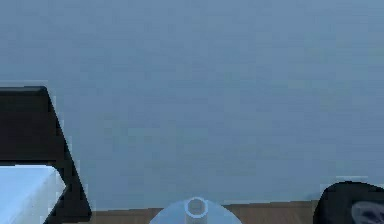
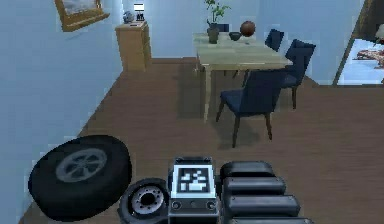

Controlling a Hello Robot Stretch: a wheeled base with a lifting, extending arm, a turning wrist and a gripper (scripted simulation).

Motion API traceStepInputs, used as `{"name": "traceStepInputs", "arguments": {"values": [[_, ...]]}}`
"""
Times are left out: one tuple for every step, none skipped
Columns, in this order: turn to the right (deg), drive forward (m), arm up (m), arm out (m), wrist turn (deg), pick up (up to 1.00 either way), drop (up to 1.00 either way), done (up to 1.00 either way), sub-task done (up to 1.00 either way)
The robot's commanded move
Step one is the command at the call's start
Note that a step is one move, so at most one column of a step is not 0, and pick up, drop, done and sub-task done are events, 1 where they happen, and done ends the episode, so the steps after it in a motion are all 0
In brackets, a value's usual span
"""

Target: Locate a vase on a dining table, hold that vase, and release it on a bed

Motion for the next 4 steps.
{"name": "traceStepInputs", "arguments": {"values": [[-45.0,0.00,0.00,0.00,0.0,0.00,0.00,0.00,0.00],[-30.0,0.00,0.00,0.00,0.0,0.00,0.00,0.00,0.00],[0.0,0.30,0.00,0.00,0.0,0.00,0.00,0.00,0.00],[-45.0,0.00,0.00,0.00,0.0,0.00,0.00,0.00,0.00]]}}
